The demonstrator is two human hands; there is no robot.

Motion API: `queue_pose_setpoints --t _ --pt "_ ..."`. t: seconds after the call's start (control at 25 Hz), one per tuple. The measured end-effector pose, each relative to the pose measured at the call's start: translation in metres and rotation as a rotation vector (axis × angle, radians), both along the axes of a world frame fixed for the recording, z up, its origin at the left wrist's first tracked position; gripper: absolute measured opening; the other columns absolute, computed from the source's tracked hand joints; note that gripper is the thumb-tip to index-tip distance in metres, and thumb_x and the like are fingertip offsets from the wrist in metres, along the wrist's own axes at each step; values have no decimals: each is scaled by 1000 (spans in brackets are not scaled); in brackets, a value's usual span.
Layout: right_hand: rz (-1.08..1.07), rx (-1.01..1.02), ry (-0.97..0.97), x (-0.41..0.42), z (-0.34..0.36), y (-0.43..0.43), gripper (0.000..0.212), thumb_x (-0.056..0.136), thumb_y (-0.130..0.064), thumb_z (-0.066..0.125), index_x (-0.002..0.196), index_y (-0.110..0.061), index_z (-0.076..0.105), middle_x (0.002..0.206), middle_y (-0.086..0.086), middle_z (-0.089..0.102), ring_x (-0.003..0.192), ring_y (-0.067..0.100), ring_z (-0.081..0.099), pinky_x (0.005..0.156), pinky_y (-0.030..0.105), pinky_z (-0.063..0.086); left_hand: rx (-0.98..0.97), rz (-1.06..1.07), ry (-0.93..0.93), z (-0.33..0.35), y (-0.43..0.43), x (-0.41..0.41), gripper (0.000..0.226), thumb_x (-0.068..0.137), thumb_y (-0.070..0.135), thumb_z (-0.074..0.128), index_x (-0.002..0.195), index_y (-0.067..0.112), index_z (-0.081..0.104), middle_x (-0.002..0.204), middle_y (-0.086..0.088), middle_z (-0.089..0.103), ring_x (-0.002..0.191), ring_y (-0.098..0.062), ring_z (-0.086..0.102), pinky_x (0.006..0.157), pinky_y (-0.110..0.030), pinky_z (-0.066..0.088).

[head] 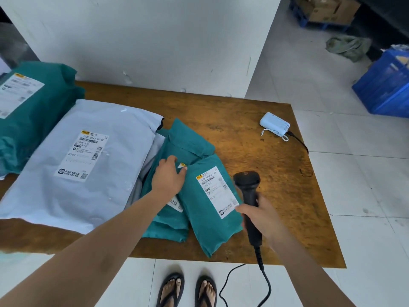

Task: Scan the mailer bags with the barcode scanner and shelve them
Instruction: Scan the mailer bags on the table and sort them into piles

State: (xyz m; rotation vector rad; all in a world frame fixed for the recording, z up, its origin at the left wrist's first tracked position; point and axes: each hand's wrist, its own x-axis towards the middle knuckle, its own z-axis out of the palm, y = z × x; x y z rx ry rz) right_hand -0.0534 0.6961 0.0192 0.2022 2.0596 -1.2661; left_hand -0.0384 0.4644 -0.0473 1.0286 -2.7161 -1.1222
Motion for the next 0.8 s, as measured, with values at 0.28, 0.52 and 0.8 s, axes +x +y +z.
queue_pose_setpoints --t 0.28,0.52,0.8 --pt "252 498 318 -49 -78 17 43 78 -8 73 113 -5 48 107 12 63 84 22 52 64 31 41 -76 44 -210 1 44 58 58 83 52 61 120 11 43 122 -10 52 114 -30 52 93 -40 44" --pt "255 793 463 -54 -97 21 56 84 -28 68 130 -5 46 125 19 57 115 36 54 84 38 49 120 -16 -406 1 60 50 43 83 54 58 70 17 41 65 -1 60 65 -21 68 70 -32 56" --pt "215 152 152 -63 -66 -40 66 88 -39 66 140 -8 41 131 9 54 110 22 55 84 31 45 -123 75 -10 32 27 23 25 94 16 42 70 13 36 78 -10 49 84 -34 52 69 -38 39"
